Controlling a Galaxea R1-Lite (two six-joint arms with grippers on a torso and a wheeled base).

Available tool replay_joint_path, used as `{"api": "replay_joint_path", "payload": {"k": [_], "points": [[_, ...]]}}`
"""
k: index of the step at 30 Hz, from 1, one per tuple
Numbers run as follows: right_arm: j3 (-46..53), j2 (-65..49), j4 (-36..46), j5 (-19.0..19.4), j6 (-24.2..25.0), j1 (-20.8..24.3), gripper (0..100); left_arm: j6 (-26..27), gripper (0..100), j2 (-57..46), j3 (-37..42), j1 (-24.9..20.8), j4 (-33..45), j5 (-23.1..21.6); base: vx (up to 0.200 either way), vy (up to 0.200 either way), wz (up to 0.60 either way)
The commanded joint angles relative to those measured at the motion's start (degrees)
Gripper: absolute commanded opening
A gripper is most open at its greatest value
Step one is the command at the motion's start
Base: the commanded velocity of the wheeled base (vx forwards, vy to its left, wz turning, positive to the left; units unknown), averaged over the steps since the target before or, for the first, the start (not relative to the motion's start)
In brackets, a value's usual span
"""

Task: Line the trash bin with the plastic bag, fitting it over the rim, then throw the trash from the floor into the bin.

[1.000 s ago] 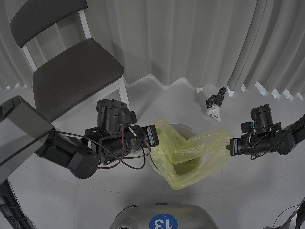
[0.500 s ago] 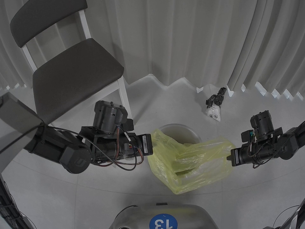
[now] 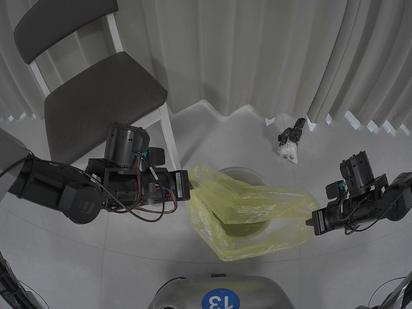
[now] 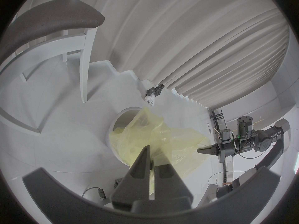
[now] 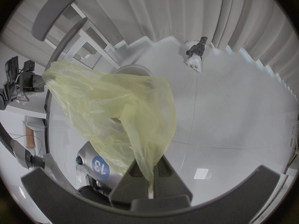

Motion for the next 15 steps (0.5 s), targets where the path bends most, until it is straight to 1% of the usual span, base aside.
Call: {"api": "replay_joint_path", "payload": {"k": [1,4,6,7,8,12,15], "points": [[0.4,3.9,-0.3,-0.5,0.2,1.6,0,0.0,0,3.7,-0.4,-0.4,-0.7,0.1,0.0,0.0,0.0],[-0.1,8.6,-2.3,-0.4,0.3,1.7,0,0.0,0,7.3,-1.0,-0.4,-2.9,0.2,0.0,0.0,0.0],[-0.3,10.7,-4.9,-0.3,0.4,1.7,0,0.0,0,9.0,-0.9,-0.4,-4.6,0.4,0.0,0.0,0.0],[-0.3,10.7,-4.9,-0.3,0.4,1.7,0,0.0,0,9.0,-0.9,-0.4,-4.6,0.4,0.0,0.0,0.0],[-0.3,13.3,-8.7,-0.2,0.6,1.5,0,0.0,0,10.1,-0.9,-0.2,-5.6,0.5,0.0,0.0,0.0],[-0.9,17.6,-14.0,-0.1,0.6,0.9,0,0.1,0,10.2,-1.1,0.7,-5.5,0.5,0.0,0.0,0.0],[-1.7,19.2,-14.9,0.0,0.6,0.3,0,0.4,0,9.7,-1.3,2.0,-5.0,0.5,0.0,0.0,0.0]]}}
